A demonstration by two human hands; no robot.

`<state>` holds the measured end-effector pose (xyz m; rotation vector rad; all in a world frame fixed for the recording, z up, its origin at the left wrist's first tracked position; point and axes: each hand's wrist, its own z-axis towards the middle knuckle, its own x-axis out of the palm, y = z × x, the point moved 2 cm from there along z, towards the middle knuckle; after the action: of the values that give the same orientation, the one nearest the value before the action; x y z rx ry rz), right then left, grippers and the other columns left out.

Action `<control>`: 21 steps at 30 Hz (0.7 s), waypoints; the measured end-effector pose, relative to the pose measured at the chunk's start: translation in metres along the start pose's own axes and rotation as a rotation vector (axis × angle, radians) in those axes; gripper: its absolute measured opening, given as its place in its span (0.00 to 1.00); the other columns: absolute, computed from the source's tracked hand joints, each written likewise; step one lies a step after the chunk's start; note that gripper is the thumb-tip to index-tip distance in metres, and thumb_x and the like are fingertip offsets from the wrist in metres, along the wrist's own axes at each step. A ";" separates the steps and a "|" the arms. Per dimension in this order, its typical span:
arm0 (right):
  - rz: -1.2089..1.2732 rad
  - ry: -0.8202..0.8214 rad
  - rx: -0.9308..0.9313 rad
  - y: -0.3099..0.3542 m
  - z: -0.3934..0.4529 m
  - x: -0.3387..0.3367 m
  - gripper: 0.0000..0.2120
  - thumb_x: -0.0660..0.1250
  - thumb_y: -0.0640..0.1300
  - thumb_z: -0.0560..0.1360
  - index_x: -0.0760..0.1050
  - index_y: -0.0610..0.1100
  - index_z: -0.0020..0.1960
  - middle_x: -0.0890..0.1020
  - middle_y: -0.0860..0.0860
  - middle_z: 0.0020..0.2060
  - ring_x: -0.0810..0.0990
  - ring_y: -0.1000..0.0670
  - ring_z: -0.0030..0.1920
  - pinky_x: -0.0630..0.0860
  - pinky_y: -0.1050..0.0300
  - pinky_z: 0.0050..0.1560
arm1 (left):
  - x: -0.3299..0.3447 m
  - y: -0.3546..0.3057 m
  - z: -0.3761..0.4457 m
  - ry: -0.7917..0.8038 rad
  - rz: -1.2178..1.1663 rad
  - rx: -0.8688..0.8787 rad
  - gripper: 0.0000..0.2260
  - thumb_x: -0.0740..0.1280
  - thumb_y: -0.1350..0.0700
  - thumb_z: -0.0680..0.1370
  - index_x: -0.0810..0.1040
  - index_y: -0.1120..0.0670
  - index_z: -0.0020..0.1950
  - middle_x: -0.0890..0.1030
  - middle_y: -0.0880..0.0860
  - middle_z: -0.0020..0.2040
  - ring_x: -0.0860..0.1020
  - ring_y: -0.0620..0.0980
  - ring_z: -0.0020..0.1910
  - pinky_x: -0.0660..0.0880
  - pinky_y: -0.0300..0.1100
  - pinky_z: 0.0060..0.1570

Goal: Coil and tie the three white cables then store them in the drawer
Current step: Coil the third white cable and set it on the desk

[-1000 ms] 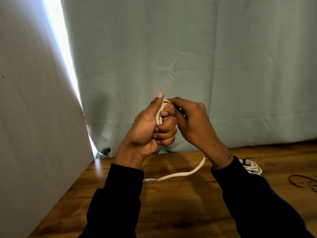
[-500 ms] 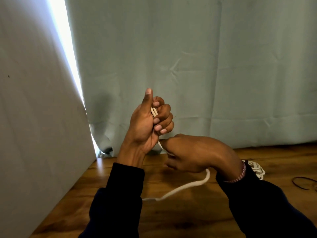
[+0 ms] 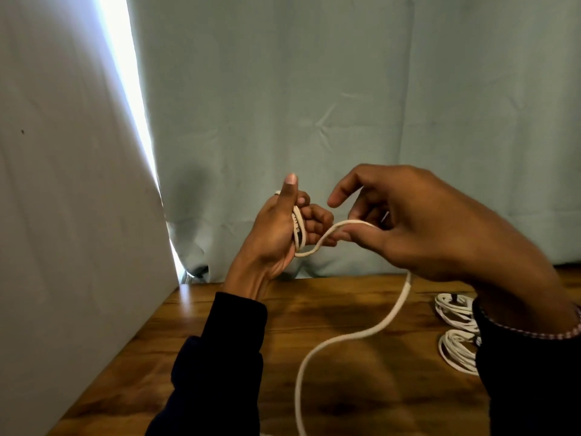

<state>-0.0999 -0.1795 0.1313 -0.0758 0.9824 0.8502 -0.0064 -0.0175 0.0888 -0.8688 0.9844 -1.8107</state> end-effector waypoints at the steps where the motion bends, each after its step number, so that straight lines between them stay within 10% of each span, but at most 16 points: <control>1: 0.043 -0.011 -0.037 -0.002 0.000 -0.003 0.16 0.74 0.43 0.74 0.76 0.55 0.59 0.83 0.59 0.41 0.82 0.61 0.43 0.81 0.63 0.42 | 0.000 0.002 -0.001 0.026 0.049 -0.024 0.21 0.51 0.41 0.85 0.66 0.56 0.42 0.79 0.57 0.31 0.80 0.55 0.29 0.78 0.46 0.32; 10: -0.311 -0.615 -0.481 -0.034 0.016 -0.002 0.11 0.76 0.51 0.73 0.86 0.44 0.48 0.86 0.50 0.39 0.80 0.47 0.38 0.76 0.49 0.35 | 0.009 0.008 -0.010 0.561 0.044 -0.346 0.38 0.47 0.24 0.72 0.71 0.60 0.41 0.68 0.53 0.24 0.63 0.44 0.17 0.60 0.32 0.17; 14: -0.411 -0.774 -0.518 -0.057 0.023 0.008 0.11 0.71 0.50 0.78 0.85 0.45 0.55 0.88 0.51 0.46 0.85 0.46 0.40 0.80 0.47 0.37 | 0.018 0.002 -0.015 0.726 -0.079 -0.308 0.32 0.64 0.27 0.70 0.69 0.58 0.38 0.65 0.47 0.21 0.56 0.41 0.16 0.55 0.29 0.18; 21: -0.061 -0.398 -0.159 -0.067 0.046 0.044 0.21 0.66 0.39 0.79 0.77 0.56 0.68 0.87 0.51 0.46 0.85 0.49 0.41 0.80 0.53 0.43 | 0.029 -0.009 -0.015 0.624 -0.307 -0.126 0.30 0.72 0.34 0.70 0.58 0.53 0.35 0.54 0.48 0.21 0.52 0.43 0.17 0.48 0.33 0.19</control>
<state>-0.0115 -0.1795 0.1045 -0.0687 0.5365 0.8458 -0.0335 -0.0373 0.0947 -0.5490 1.4219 -2.3771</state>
